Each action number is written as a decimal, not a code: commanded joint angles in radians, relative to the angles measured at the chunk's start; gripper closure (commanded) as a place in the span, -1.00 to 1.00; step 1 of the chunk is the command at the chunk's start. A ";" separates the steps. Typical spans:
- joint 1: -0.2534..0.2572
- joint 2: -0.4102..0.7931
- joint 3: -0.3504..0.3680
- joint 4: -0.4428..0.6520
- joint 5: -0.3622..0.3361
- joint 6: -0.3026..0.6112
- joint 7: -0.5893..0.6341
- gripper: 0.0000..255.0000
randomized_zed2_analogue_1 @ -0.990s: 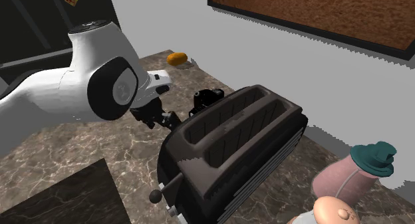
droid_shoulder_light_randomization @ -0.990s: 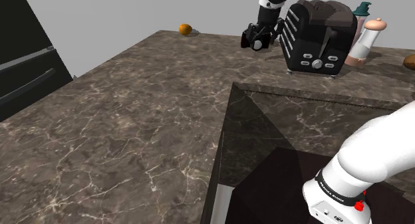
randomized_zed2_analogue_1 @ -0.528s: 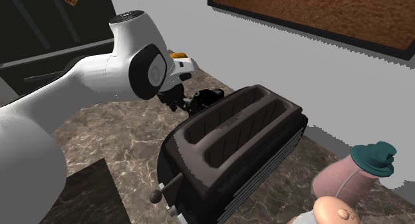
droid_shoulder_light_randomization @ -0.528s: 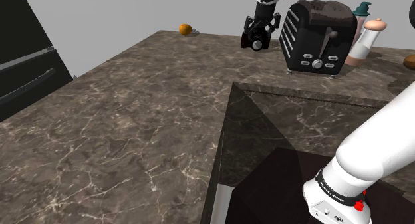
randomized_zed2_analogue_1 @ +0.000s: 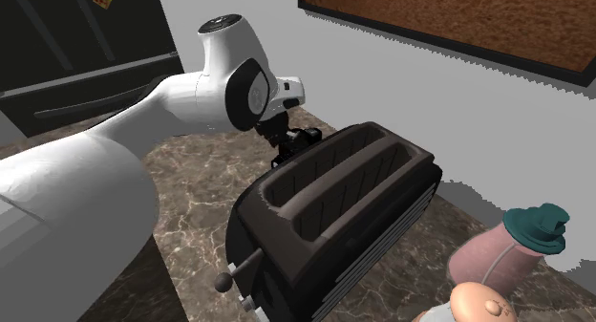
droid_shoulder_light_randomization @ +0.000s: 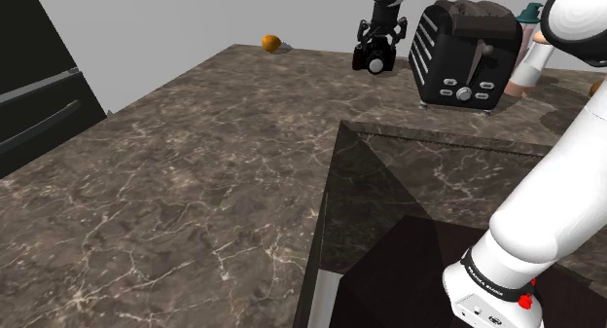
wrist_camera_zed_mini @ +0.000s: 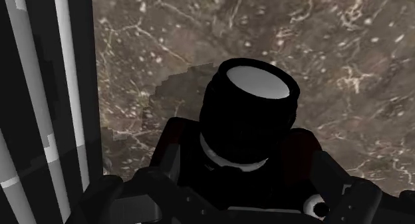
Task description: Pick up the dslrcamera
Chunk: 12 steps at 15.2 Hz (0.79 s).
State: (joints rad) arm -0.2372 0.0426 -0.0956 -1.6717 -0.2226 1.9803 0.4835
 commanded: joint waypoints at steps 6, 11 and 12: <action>-0.002 -0.003 -0.002 -0.078 -0.008 0.075 0.018 -1.00; -0.002 -0.002 -0.002 -0.076 -0.008 0.074 0.017 1.00; -0.002 -0.002 -0.002 -0.077 -0.008 0.074 0.017 1.00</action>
State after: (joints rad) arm -0.2389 0.0395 -0.0974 -1.7474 -0.2304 2.0542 0.5010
